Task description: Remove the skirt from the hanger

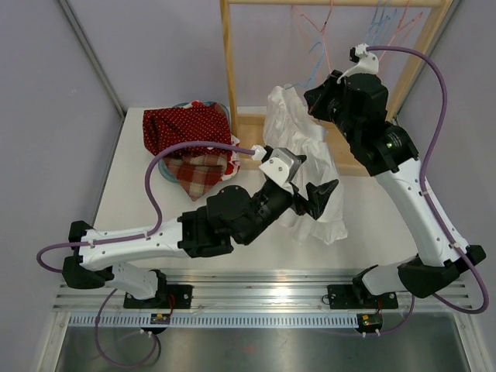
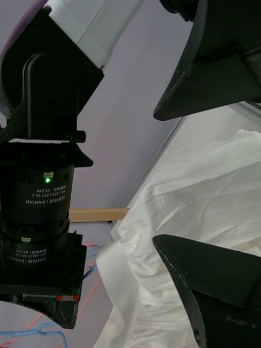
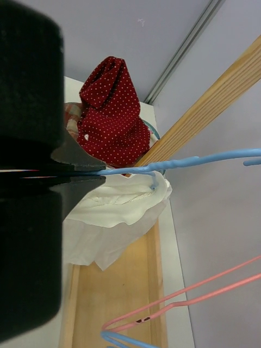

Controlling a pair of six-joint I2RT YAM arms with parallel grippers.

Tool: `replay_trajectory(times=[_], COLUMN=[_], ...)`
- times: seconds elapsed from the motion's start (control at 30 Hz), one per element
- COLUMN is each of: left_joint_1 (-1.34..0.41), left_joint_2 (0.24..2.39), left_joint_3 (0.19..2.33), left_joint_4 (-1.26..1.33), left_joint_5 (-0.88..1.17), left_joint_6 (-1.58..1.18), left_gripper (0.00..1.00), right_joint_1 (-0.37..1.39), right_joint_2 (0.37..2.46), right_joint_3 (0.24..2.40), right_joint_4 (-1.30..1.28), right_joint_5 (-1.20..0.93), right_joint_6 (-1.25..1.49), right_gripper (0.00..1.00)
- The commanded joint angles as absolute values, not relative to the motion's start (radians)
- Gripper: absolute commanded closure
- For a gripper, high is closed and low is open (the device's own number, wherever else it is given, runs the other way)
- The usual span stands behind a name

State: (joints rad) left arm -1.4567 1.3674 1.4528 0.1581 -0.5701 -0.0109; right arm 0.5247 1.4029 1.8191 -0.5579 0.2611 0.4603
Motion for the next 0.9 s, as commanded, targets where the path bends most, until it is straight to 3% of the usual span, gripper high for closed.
replay_trajectory(times=[0.0, 0.2, 0.63, 0.87], left_joint_1=[-1.433, -1.396, -1.394, -1.384], left_joint_2=[1.367, 1.364, 1.437, 1.454], left_joint_3=[1.468, 1.448, 1.483, 1.485], left_joint_4=[0.201, 0.195, 0.161, 0.17], left_joint_5=[-0.528, -0.451, -0.356, -0.351], left_joint_6=[-0.058, -0.121, -0.179, -0.179], left_gripper=[0.17, 0.35, 0.34, 0.64], right_joint_1=[0.532, 0.532, 0.532, 0.532], right_joint_2=[1.336, 1.298, 1.287, 1.267], right_joint_3=[1.818, 1.807, 1.818, 1.809], right_joint_4=[-0.465, -0.453, -0.453, -0.453], right_joint_5=[0.241, 0.229, 0.204, 0.206], right_joint_6=[0.497, 0.525, 0.548, 0.541], right_gripper=[1.0, 1.0, 1.0, 1.0])
